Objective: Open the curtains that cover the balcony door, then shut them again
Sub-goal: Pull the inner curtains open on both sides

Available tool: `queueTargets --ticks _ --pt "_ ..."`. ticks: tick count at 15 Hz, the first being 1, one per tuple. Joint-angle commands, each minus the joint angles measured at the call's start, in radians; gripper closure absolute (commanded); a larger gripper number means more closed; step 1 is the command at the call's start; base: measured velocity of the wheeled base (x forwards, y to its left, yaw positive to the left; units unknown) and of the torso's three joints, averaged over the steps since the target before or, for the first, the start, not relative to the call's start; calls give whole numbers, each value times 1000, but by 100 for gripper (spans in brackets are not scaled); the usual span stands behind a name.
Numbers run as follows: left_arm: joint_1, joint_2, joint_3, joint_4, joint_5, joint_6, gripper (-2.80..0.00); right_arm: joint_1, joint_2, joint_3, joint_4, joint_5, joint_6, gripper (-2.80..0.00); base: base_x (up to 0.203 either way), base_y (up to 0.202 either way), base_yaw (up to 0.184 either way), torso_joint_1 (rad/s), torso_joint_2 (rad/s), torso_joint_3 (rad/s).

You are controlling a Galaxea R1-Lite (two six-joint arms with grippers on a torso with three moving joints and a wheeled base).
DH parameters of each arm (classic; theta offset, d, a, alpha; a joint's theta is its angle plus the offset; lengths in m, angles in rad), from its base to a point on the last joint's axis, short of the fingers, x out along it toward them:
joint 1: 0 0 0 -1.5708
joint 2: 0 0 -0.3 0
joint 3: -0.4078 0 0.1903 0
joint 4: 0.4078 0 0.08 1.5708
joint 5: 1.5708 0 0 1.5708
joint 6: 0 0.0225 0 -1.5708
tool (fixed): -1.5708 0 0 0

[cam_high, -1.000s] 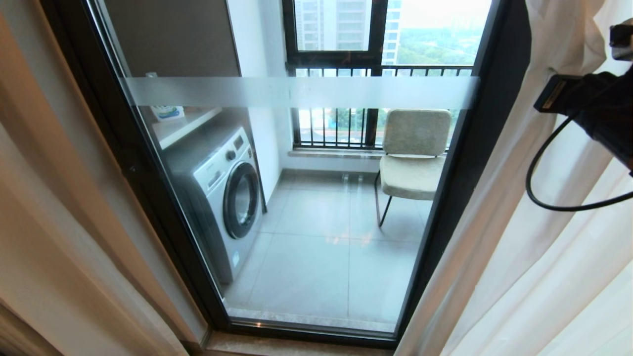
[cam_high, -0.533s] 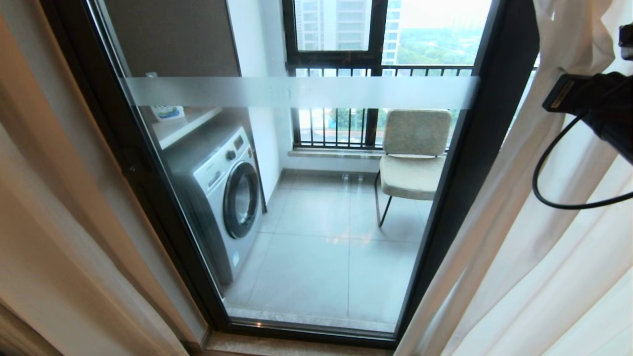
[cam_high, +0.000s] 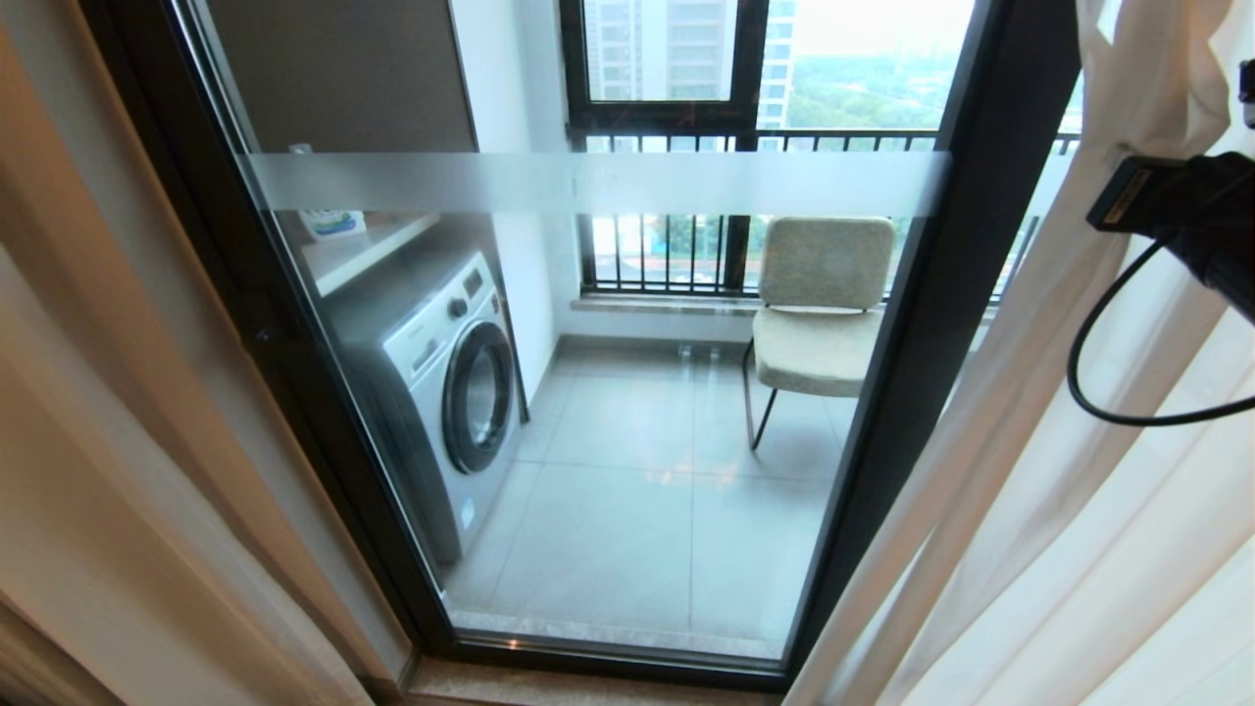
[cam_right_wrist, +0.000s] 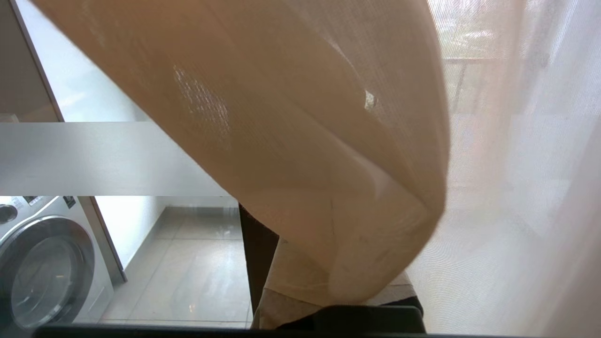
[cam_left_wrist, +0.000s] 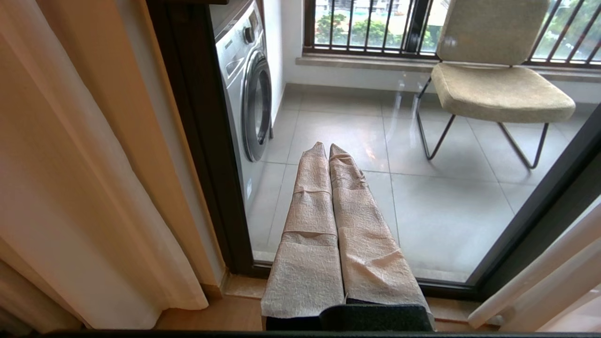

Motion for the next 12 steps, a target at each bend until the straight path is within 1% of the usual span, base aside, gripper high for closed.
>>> queueTargets --ticks 1,12 --pt "0 0 0 0 0 -1 0 0 -2 2 -5 -1 0 0 0 0 0 0 0 0" --pt "0 0 0 0 0 -3 0 0 -1 7 -6 -1 -3 0 0 0 0 0 0 0"
